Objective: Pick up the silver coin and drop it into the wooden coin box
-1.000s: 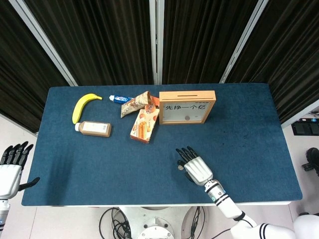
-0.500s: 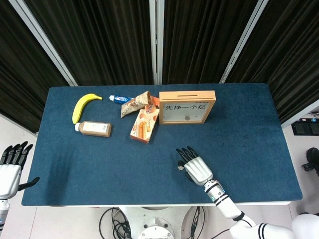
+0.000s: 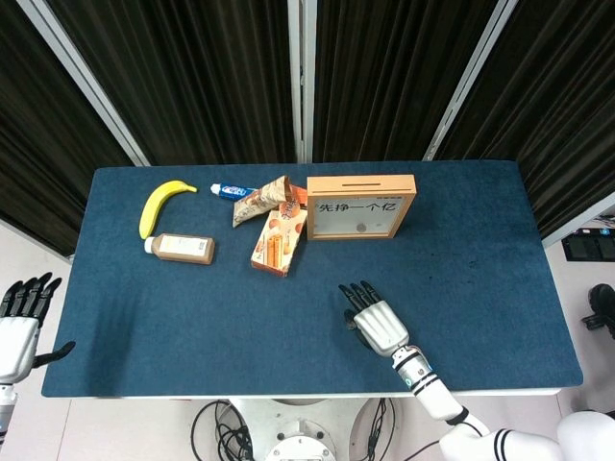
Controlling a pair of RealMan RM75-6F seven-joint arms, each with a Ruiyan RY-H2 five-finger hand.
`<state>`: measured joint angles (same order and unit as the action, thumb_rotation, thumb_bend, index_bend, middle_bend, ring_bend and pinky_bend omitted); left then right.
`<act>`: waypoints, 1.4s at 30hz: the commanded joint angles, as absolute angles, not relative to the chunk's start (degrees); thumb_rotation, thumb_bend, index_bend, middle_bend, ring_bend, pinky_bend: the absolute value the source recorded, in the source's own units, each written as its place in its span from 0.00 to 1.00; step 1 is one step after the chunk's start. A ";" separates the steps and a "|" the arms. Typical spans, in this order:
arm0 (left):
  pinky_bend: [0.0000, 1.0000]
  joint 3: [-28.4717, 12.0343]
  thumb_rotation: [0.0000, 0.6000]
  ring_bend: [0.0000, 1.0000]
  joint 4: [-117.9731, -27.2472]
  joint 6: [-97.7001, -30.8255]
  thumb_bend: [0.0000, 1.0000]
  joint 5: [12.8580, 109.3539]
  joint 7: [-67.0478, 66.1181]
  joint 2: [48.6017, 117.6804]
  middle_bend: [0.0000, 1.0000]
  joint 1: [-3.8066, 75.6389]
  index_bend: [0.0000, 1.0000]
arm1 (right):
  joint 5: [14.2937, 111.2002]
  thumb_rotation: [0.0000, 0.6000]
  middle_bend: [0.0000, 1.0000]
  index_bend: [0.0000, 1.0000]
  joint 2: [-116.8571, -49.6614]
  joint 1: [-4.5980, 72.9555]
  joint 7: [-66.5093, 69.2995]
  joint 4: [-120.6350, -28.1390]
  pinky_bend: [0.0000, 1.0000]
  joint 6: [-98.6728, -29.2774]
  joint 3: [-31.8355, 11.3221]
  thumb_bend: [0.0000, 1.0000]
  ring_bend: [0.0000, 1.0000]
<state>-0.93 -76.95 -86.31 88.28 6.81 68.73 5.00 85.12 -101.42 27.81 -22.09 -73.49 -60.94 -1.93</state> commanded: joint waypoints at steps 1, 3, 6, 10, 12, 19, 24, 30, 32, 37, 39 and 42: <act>0.00 -0.92 1.00 0.00 -76.69 -86.26 0.11 88.24 7.11 68.82 0.00 4.98 0.01 | 85.02 1.00 0.00 0.48 -101.59 27.81 -22.21 -73.31 0.00 -61.11 -1.96 0.34 0.00; 0.00 -0.88 1.00 0.00 -76.46 -86.25 0.11 88.28 7.35 68.89 0.00 4.96 0.01 | 84.91 1.00 0.00 0.50 -101.74 27.82 -22.39 -73.11 0.00 -61.24 -1.96 0.35 0.00; 0.00 -0.83 1.00 0.00 -76.19 -86.32 0.11 88.35 7.58 68.99 0.00 4.91 0.01 | 84.79 1.00 0.00 0.51 -101.91 27.81 -22.63 -72.82 0.00 -61.45 -1.92 0.35 0.00; 0.00 -0.81 1.00 0.00 -76.08 -86.50 0.11 88.42 7.83 68.97 0.00 4.81 0.01 | 84.77 1.00 0.00 0.48 -101.99 27.84 -22.89 -72.66 0.00 -61.66 -1.79 0.35 0.00; 0.00 -0.79 1.00 0.00 -76.07 -86.57 0.11 88.46 7.83 68.98 0.00 4.78 0.01 | 84.81 1.00 0.00 0.44 -101.96 27.84 -22.97 -72.66 0.00 -61.76 -1.70 0.35 0.00; 0.00 -0.72 1.00 0.00 -75.91 -86.59 0.11 88.55 7.86 69.14 0.00 4.73 0.01 | 85.19 1.00 0.00 0.37 -101.58 27.88 -22.78 -72.97 0.00 -62.24 -1.42 0.35 0.00; 0.00 -0.72 1.00 0.00 -75.70 -86.76 0.11 88.66 8.16 69.23 0.00 4.68 0.01 | 85.53 1.00 0.00 0.37 -101.45 27.89 -22.53 -73.10 0.00 -62.82 -1.39 0.35 0.00; 0.00 -0.60 1.00 0.00 -75.58 -86.80 0.11 88.85 8.50 69.25 0.00 4.65 0.01 | 85.63 1.00 0.00 0.37 -101.56 27.95 -22.42 -72.94 0.00 -63.02 -1.32 0.35 0.00; 0.00 -0.58 1.00 0.00 -75.61 -86.83 0.11 88.88 8.57 69.21 0.00 4.63 0.01 | 85.77 1.00 0.00 0.38 -101.55 27.95 -22.30 -72.93 0.00 -63.14 -1.23 0.35 0.00; 0.00 -0.53 1.00 0.00 -75.75 -86.85 0.11 88.94 8.79 69.14 0.00 4.60 0.01 | 86.26 1.00 0.00 0.43 -101.41 27.98 -22.06 -72.99 0.00 -63.50 -1.00 0.36 0.00; 0.00 -0.50 1.00 0.00 -75.85 -86.82 0.11 88.98 8.83 69.08 0.00 4.61 0.01 | 86.51 1.00 0.00 0.46 -101.35 27.99 -22.01 -72.99 0.00 -63.70 -0.91 0.36 0.00; 0.00 -0.51 1.00 0.00 -76.03 -86.76 0.11 89.01 8.72 68.99 0.00 4.66 0.01 | 86.74 1.00 0.00 0.49 -101.28 28.01 -21.88 -73.01 0.00 -63.87 -0.82 0.37 0.00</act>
